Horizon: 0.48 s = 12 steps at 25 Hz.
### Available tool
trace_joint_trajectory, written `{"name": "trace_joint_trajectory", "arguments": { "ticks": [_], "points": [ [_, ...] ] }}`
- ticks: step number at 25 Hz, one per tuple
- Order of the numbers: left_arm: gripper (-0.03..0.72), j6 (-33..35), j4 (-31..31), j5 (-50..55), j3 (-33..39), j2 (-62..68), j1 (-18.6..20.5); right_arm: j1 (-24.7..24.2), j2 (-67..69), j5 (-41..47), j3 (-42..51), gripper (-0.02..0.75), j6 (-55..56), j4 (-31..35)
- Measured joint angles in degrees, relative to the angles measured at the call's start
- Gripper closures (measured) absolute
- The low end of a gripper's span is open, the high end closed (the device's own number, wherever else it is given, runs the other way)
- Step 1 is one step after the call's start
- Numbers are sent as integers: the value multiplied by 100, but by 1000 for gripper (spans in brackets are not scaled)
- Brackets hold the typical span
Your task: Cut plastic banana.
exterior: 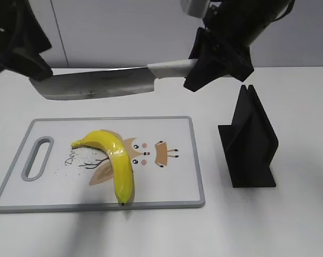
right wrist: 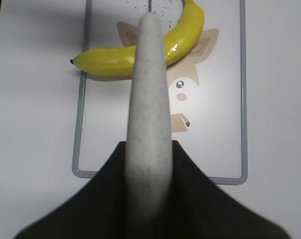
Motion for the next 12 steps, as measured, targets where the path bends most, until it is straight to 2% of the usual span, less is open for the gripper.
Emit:
{"name": "trace_joint_trajectory", "arguments": {
  "ticks": [7,9,11,12],
  "points": [
    [160,223,232,-128,-10,857,0,0,46,78,0,549,-172,205],
    [184,239,307,-241,-10,974,0,0,81,85,-11,549,-184,225],
    [277,247,335,-258,-10,1032,0,0,160,47,-11,549,-179,225],
    [360,253,347,-243,-10,1050,0,0,213,14,-17,549,-173,237]
  ]
}}
